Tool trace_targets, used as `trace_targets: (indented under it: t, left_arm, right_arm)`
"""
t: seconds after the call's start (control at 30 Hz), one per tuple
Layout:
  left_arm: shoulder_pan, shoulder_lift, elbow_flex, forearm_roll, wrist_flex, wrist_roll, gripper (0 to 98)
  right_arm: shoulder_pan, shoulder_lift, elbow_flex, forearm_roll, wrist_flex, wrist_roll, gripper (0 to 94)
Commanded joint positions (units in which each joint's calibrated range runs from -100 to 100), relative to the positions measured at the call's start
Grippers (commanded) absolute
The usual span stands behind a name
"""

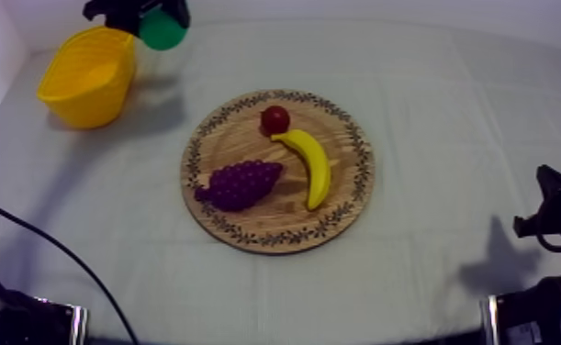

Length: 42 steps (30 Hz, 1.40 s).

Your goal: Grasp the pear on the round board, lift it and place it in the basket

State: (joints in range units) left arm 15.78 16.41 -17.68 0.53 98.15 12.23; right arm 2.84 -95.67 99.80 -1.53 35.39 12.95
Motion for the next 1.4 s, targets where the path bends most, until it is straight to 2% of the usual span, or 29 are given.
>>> trace_targets:
  t: [0.0, 0.33, 0.63, 1.13, 1.37]
  left_arm:
    - [-3.06, -0.05, -0.19, -0.17, 0.11, -1.02, 38.6]
    - [-12.7, 1.27, -3.87, -0.86, 0.82, -4.92, 38.3]
    - [-18.52, 2.46, -7.26, -1.73, 1.57, -7.45, 38.3]
    - [-20.84, 8.77, -7.86, -1.61, 0.39, -8.31, 38.2]
    - [-20.7, 15.46, -10.13, -0.66, -1.09, -8.31, 38.0]
  right_arm:
    - [-0.01, 0.0, -0.02, 0.0, 0.01, 0.02, 0.4]
    - [-0.01, 0.0, -0.02, 0.0, 0.01, 0.02, 0.4]
    - [0.03, 0.0, -0.02, 0.0, 0.01, 0.02, 0.4]
    - [0.07, 0.0, -0.02, 0.0, 0.01, 0.02, 0.4]
    - [0.11, 0.0, -0.02, 0.0, 0.01, 0.02, 0.4]
